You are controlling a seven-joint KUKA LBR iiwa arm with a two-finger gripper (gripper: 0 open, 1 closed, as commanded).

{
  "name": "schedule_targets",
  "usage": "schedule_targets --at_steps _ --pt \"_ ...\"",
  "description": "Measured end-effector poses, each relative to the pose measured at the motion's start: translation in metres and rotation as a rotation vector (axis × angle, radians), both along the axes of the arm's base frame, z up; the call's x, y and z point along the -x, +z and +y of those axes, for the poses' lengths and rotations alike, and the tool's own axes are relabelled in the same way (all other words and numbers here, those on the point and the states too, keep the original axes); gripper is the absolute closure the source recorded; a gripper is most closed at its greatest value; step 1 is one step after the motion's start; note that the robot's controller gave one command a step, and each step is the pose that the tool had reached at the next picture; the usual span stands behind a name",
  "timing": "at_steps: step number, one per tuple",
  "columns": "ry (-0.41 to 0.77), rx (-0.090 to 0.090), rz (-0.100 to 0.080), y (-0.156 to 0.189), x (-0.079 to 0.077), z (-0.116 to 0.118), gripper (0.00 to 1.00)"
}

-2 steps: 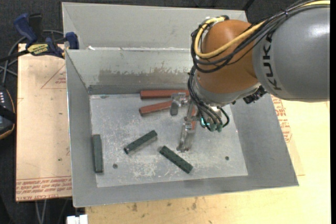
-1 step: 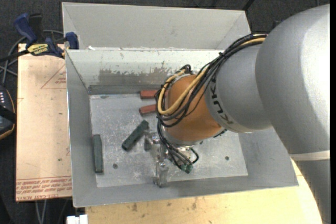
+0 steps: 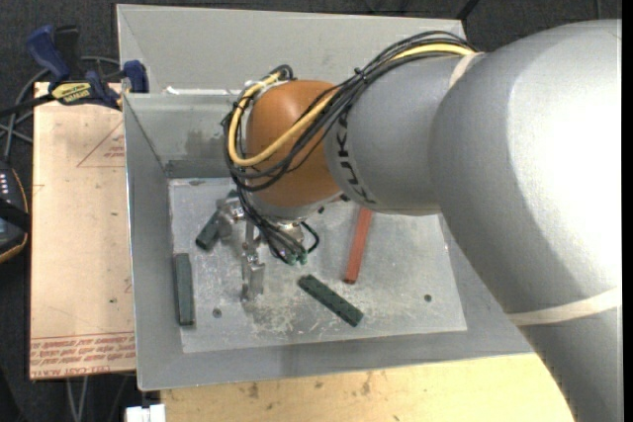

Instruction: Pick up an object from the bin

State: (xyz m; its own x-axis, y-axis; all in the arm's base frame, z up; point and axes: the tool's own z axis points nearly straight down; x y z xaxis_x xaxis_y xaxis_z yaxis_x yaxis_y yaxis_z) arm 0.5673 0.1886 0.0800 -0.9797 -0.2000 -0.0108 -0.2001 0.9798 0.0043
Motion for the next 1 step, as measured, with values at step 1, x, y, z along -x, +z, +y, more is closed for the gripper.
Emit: schedule_targets --at_steps 1 --pt "0.158 0.003 0.001 0.0008 -0.0774 0.058 0.0"
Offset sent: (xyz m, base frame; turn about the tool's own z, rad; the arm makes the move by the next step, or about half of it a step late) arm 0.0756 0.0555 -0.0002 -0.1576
